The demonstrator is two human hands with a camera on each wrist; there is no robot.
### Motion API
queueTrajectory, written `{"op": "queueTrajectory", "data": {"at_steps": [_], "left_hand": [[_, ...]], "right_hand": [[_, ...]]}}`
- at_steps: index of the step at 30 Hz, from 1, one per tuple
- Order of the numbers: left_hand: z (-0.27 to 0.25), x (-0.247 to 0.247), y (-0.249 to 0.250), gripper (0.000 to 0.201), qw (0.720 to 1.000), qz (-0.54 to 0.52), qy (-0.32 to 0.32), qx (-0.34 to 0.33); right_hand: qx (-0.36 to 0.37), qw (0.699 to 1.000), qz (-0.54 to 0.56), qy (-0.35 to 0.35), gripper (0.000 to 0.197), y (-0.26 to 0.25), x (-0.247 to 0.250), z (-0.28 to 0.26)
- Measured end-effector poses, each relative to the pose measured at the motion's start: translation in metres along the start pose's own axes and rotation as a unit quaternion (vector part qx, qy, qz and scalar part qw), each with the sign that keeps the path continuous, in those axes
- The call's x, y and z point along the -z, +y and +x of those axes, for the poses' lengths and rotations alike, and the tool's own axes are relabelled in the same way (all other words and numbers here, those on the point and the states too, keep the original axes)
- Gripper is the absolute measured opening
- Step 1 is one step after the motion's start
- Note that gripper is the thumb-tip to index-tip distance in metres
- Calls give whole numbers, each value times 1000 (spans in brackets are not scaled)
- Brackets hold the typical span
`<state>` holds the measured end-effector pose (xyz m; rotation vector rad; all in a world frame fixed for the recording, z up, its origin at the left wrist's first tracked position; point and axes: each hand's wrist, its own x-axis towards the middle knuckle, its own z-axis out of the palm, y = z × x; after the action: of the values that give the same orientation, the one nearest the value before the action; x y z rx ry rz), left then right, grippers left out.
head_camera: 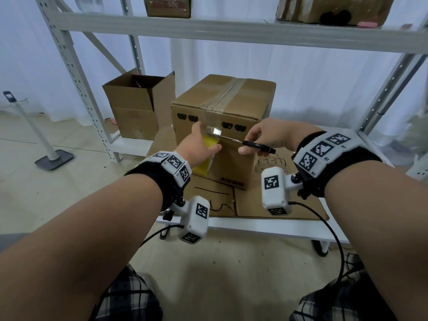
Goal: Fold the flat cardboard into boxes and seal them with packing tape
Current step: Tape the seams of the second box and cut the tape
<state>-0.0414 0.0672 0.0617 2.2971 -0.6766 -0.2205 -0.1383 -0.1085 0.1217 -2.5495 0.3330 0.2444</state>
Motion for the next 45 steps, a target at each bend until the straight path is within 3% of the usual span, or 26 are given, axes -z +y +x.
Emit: {"op": "queueTrajectory", "data": {"at_steps": [13, 20, 24, 31, 36, 39, 42, 45], "left_hand": [[-6, 2, -4, 97, 999, 27, -28, 12], [-11, 3, -14, 90, 986, 124, -94, 56], [-15, 1, -5, 84, 975, 169, -143, 32], [-23, -46, 46, 70, 972, 72, -206, -83], [-21, -113, 76, 56, 960, 39, -249, -118], [-9, -148, 92, 46, 964, 39, -228, -128], [9, -170, 102, 39, 967, 87, -191, -142], [26, -190, 102, 43, 943, 227, -155, -186]], "right_hand": [[22, 999, 16, 18, 41, -7, -7, 6], [-22, 998, -45, -41, 46, -2, -15, 6], [-64, 990, -73, -106, 63, 19, -10, -7], [-156, 985, -59, -33, 50, 93, 2, -48], [-241, 963, -83, 87, 58, 147, 8, -67], [-276, 941, -121, 152, 59, 170, -1, -68], [-293, 940, -73, 157, 54, 185, -17, -55], [-293, 946, -45, 128, 43, 202, -33, -36]]}}
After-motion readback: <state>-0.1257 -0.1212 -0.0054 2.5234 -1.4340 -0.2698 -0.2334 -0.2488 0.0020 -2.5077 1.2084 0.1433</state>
